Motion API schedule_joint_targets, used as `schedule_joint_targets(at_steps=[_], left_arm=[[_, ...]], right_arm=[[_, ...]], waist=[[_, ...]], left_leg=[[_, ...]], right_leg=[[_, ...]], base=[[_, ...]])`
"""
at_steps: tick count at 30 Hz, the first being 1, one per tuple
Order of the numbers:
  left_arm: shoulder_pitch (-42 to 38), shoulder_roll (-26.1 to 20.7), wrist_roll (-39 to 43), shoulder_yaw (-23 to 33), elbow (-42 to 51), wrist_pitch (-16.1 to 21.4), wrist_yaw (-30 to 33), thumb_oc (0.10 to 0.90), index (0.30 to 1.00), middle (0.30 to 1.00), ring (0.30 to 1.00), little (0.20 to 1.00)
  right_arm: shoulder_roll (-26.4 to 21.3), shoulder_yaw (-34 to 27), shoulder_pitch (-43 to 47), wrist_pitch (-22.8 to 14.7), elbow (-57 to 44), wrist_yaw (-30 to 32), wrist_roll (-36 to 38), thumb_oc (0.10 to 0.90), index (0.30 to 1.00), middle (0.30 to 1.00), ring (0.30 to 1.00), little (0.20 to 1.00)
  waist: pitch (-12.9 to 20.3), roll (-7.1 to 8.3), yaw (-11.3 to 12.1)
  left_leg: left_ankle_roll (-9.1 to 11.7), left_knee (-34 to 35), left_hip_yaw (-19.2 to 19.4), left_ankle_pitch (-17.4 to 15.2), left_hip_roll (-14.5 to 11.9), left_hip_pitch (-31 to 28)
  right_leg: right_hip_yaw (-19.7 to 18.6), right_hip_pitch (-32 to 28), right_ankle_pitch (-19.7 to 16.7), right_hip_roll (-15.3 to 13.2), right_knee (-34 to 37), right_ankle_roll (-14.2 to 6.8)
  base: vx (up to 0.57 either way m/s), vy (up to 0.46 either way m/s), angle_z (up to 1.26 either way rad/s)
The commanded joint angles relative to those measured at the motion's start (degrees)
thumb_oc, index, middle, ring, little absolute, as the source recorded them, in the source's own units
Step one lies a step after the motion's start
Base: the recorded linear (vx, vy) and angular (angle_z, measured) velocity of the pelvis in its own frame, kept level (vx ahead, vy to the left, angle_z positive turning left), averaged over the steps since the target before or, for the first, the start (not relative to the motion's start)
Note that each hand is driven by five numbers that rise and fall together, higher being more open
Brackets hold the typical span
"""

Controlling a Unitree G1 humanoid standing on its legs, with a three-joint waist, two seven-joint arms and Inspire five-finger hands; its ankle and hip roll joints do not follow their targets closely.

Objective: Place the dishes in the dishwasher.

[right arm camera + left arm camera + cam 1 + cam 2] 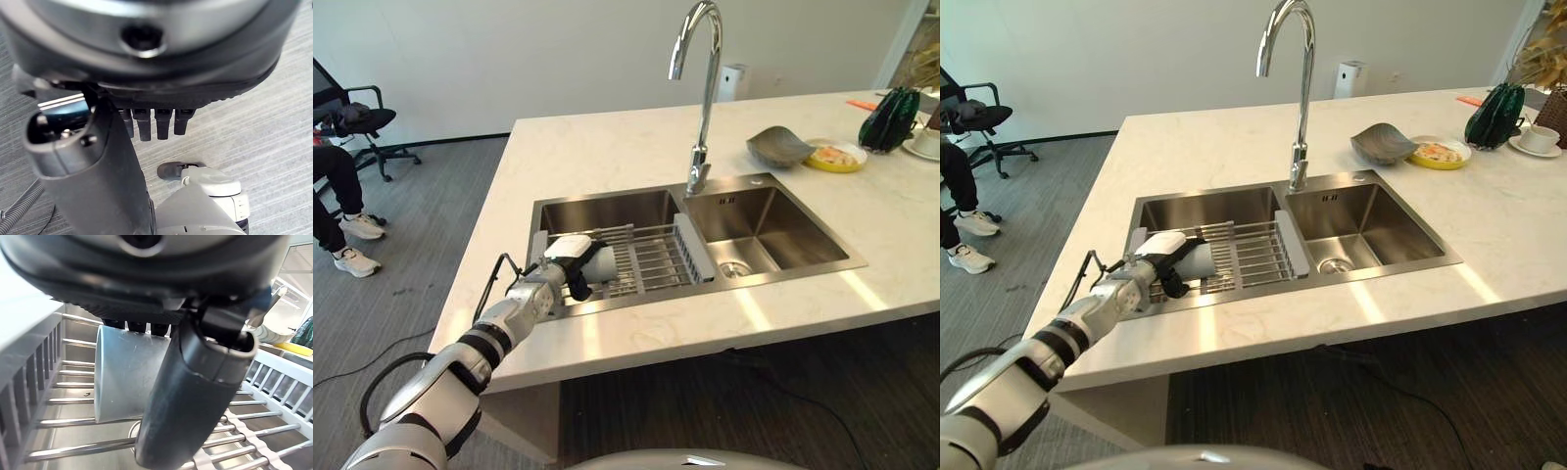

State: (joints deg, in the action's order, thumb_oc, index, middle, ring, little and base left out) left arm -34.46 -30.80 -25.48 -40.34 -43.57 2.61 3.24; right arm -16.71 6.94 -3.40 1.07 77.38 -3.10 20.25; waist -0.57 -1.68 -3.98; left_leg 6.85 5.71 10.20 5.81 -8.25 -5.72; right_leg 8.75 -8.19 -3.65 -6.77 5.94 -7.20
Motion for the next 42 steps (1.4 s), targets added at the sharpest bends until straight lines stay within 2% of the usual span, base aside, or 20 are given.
schedule_joint_targets(at_steps=[1,2,3,4,14,16,23,25,26,27,28,31,32,34,35,37,38,39,40,42], left_arm=[[-12.93,1.75,-2.08,-1.41,-8.56,-2.32,0.04,0.800,0.900,0.900,0.900,0.900],[-12.93,2.48,-2.23,-1.69,-10.48,-2.54,-0.27,0.800,0.900,0.900,0.900,0.900],[-13.07,3.22,-2.36,-1.92,-12.08,-2.67,-0.34,0.507,0.460,0.460,0.460,0.460],[-13.29,3.80,-2.57,-2.24,-13.49,-2.86,-0.61,0.400,0.300,0.300,0.300,0.300],[-14.11,4.21,-3.14,-4.19,-10.96,-1.89,-1.23,0.400,0.300,0.300,0.300,0.300],[-13.95,1.22,-1.73,-3.59,-0.13,1.34,0.07,0.400,0.300,0.300,0.300,0.300],[-11.38,-4.45,4.82,-0.18,16.93,6.44,2.96,0.400,0.300,0.300,0.300,0.300],[-7.20,-5.77,13.26,6.47,26.75,8.48,4.76,0.400,0.300,0.300,0.300,0.300],[-6.75,-6.03,13.40,6.84,27.31,8.26,4.52,0.400,0.300,0.300,0.300,0.300],[-2.17,-5.26,21.59,12.98,33.23,9.73,5.21,0.400,0.300,0.300,0.300,0.300],[-1.75,-5.42,21.77,13.34,33.67,9.57,4.99,0.400,0.300,0.300,0.300,0.300],[7.06,-3.20,36.11,25.35,43.46,12.55,4.68,0.400,0.300,0.300,0.300,0.300],[12.08,-0.57,43.66,32.15,48.82,14.26,4.16,0.400,0.300,0.300,0.300,0.300],[15.83,2.68,48.71,37.09,52.42,15.06,3.65,0.400,0.300,0.300,0.300,0.300],[16.11,2.76,48.76,37.34,52.75,14.87,3.57,0.400,0.300,0.300,0.300,0.300],[18.28,5.27,51.67,40.45,54.34,15.50,3.32,0.400,0.300,0.300,0.300,0.300],[18.92,7.40,53.11,41.96,54.70,15.74,2.73,0.400,0.300,0.300,0.300,0.300],[18.88,7.47,53.11,41.98,54.72,15.73,2.72,0.400,0.300,0.300,0.300,0.300],[19.15,7.29,52.48,42.83,54.07,15.52,2.58,0.400,0.300,0.300,0.300,0.300],[19.75,7.35,52.32,44.28,53.89,15.37,2.53,0.400,0.300,0.300,0.300,0.300]], right_arm=[[-2.47,1.75,5.13,-0.59,2.35,-0.02,-0.40,0.800,0.900,0.900,0.900,0.900],[-2.50,1.87,5.31,-0.45,2.60,-0.11,-0.53,0.800,0.900,0.900,0.900,0.900],[-2.52,1.99,5.44,-0.32,2.86,-0.12,-0.60,0.800,0.900,0.900,0.900,0.900],[-2.52,2.21,5.61,-0.16,3.09,-0.17,-0.65,0.800,0.900,0.900,0.900,0.900],[-2.73,2.58,6.34,-0.26,3.45,-0.13,-0.24,0.800,0.900,0.900,0.900,0.900],[-2.82,2.16,5.63,-0.90,2.64,-0.09,-0.07,0.800,0.900,0.900,0.900,0.900],[-2.09,1.40,3.94,-1.83,1.85,-0.38,0.22,0.800,0.900,0.900,0.900,0.900],[-1.13,0.64,2.46,-1.92,1.93,-0.45,-0.21,0.800,0.900,0.900,0.900,0.900],[-1.21,0.81,2.42,-1.92,1.92,-0.45,-0.23,0.800,0.900,0.900,0.900,0.900],[-0.46,0.53,1.79,-1.89,2.33,-0.41,-0.91,0.800,0.900,0.900,0.900,0.900],[-0.56,0.69,1.75,-1.90,2.33,-0.41,-0.93,0.800,0.900,0.900,0.900,0.900],[0.32,0.67,1.25,-2.10,1.84,-0.39,-1.69,0.800,0.900,0.900,0.900,0.900],[1.11,1.21,1.69,-2.28,0.91,-0.69,-2.30,0.800,0.900,0.900,0.900,0.900],[1.28,2.28,2.11,-2.54,-0.21,-1.05,-2.94,0.800,0.900,0.900,0.900,0.900],[1.16,2.38,2.13,-2.53,-0.21,-1.06,-2.95,0.800,0.900,0.900,0.900,0.900],[0.48,3.04,2.94,-2.81,-1.27,-1.02,-3.53,0.800,0.900,0.900,0.900,0.900],[-0.44,3.00,3.30,-2.91,-2.18,-0.69,-4.04,0.800,0.900,0.900,0.900,0.900],[-0.50,2.97,3.34,-2.90,-2.18,-0.70,-4.05,0.800,0.900,0.900,0.900,0.900],[-1.34,2.56,3.19,-3.25,-2.86,-0.48,-4.59,0.800,0.900,0.900,0.900,0.900],[-2.56,1.90,2.95,-3.18,-3.57,-0.39,-5.39,0.800,0.900,0.900,0.900,0.900]], waist=[[-2.54,-1.53,0.91],[-2.59,-1.55,0.85],[-2.63,-1.56,0.80],[-2.62,-1.54,0.72],[-2.61,-1.65,0.99],[-2.69,-1.65,1.46],[-2.37,-1.29,2.23],[-2.31,-0.98,2.84],[-2.29,-1.07,2.62],[-2.45,-0.90,3.32],[-2.41,-1.02,3.13],[-3.03,-1.07,4.51],[-4.17,-0.94,6.26],[-5.63,-1.17,8.13],[-5.57,-1.26,7.75],[-7.54,-1.78,10.46],[-8.18,-2.60,11.77],[-7.96,-2.60,11.49],[-8.16,-3.07,12.30],[-7.50,-3.70,11.97]], left_leg=[[-1.10,-0.71,-0.72,-7.34,1.98,-3.68],[-1.11,-0.71,-0.65,-7.34,1.99,-3.71],[-1.12,-0.71,-0.65,-7.38,2.01,-3.73],[-1.12,-0.71,-0.60,-7.38,1.99,-3.76],[-1.07,-0.71,-0.94,-7.33,1.92,-3.65],[-1.03,-0.71,-1.45,-7.34,1.92,-3.59],[-0.67,-0.71,-2.29,-7.20,1.65,-3.86],[-0.12,-0.71,-3.24,-6.60,0.85,-4.17],[-0.07,-0.71,-3.29,-6.61,0.79,-4.21],[0.39,-0.71,-3.96,-5.92,-0.03,-4.29],[0.44,-0.71,-3.99,-5.94,-0.10,-4.33],[1.19,-2.19,-5.47,-5.14,-1.36,-3.82],[1.62,-4.85,-6.71,-4.66,-1.94,-2.27],[2.31,-7.83,-9.28,-3.50,-2.48,0.40],[2.35,-8.17,-9.63,-3.59,-2.48,0.74],[3.72,-8.03,-12.49,-0.44,-2.66,3.96],[5.30,-5.66,-13.83,4.24,-3.11,7.61],[5.22,-5.55,-14.15,4.67,-2.94,8.10],[5.38,-4.07,-11.79,6.80,-2.91,10.72],[5.34,-1.98,-3.10,8.50,-4.35,13.21]], right_leg=[[4.38,4.25,-0.73,-2.39,-0.94,-4.65],[4.33,4.28,-0.74,-2.39,-0.94,-4.64],[4.29,4.32,-0.74,-2.39,-0.94,-4.61],[4.28,4.33,-0.76,-2.38,-0.94,-4.60],[5.07,4.02,-0.45,-2.37,-0.94,-4.51],[5.58,3.83,-0.38,-2.41,-0.94,-4.55],[5.93,2.86,0.13,-2.12,-0.94,-4.42],[6.26,2.19,0.80,-1.50,-0.94,-3.94],[6.32,2.11,0.84,-1.45,-0.94,-3.91],[6.70,1.80,1.37,-0.90,-0.94,-3.38],[6.74,1.74,1.41,-0.83,-0.94,-3.35],[7.12,1.06,2.39,0.21,-0.94,-2.16],[7.31,0.85,2.57,0.66,-0.94,-1.21],[7.98,0.63,3.31,1.21,-0.94,-0.61],[8.26,0.65,3.33,1.23,-0.94,-0.57],[10.38,0.89,4.10,1.26,-0.94,-0.16],[14.48,1.79,4.74,0.20,-0.94,-0.23],[14.79,2.13,4.50,0.09,-0.94,-0.26],[17.75,1.99,5.12,-0.56,-0.94,-0.51],[23.03,2.40,5.21,-1.88,-0.94,-0.85]], base=[[0.00,0.000,0.00],[0.00,0.000,0.00],[-0.01,-0.005,-0.04],[0.00,-0.007,-0.05],[0.00,-0.001,0.00],[0.00,0.000,0.00],[0.01,-0.019,0.02],[0.02,-0.097,0.11],[0.01,-0.144,0.10],[0.00,-0.084,0.11],[0.01,-0.130,0.13],[-0.01,-0.156,0.14],[-0.05,-0.233,0.23],[-0.06,-0.173,0.27],[-0.10,-0.092,0.44],[-0.20,-0.095,0.68],[-0.23,-0.047,0.79],[-0.24,-0.053,1.06],[-0.14,-0.058,1.72],[-0.19,-0.053,1.71]])
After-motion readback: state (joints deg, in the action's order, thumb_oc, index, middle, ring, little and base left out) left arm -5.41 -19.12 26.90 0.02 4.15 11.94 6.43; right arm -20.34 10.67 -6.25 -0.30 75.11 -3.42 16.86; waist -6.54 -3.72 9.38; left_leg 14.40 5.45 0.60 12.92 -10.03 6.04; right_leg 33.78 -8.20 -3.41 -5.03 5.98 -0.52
